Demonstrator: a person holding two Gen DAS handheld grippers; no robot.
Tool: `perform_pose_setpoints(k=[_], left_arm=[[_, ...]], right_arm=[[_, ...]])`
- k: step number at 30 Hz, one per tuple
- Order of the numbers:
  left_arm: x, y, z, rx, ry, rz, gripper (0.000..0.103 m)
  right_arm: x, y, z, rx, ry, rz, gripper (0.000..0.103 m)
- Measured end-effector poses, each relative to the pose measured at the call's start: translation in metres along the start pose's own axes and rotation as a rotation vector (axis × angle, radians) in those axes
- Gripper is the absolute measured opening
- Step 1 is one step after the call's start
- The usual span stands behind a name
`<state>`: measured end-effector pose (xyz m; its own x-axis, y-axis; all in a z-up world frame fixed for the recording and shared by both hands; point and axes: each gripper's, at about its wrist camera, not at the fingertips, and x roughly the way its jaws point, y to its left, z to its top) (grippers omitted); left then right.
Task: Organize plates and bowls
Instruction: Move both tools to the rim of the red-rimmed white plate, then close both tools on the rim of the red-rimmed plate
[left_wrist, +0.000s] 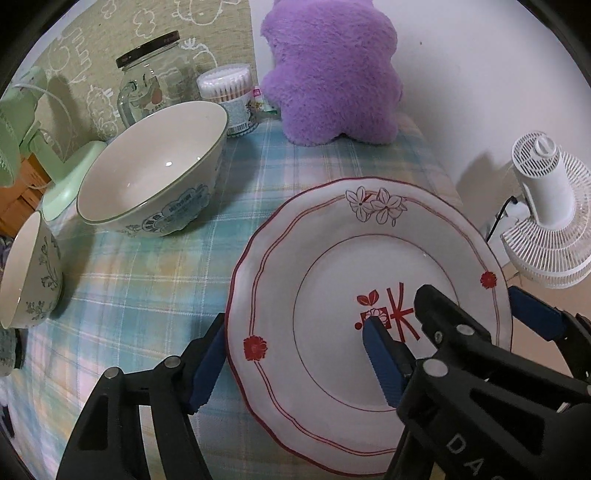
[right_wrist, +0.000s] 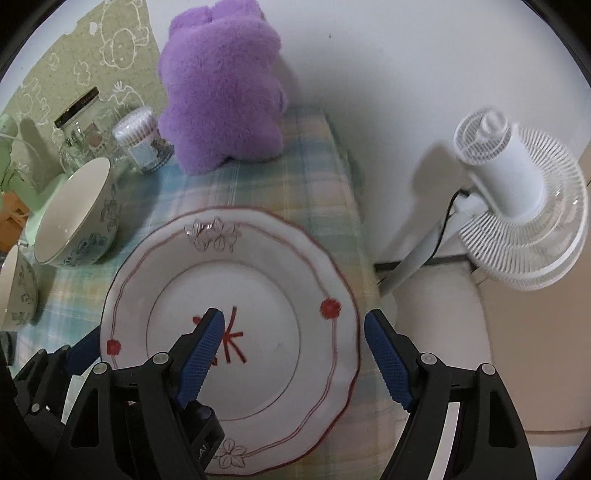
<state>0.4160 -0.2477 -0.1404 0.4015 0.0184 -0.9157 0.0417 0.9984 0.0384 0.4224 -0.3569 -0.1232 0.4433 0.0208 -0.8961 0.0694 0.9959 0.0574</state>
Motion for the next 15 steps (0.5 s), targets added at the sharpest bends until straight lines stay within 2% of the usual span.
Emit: perform_pose_setpoints(k=[6,15], left_arm=[[-0.002,0.004,-0.001,-0.011,0.016,-0.004,0.072],[-0.014,0.021,-0.028,0.018,0.036,0.023,0.072]], right_arm=[[0.0,0.0,-0.003,0.029,0.019,0.008,0.08],[-0.013,0.013,-0.027,0.01,0.062,0.047,0.08]])
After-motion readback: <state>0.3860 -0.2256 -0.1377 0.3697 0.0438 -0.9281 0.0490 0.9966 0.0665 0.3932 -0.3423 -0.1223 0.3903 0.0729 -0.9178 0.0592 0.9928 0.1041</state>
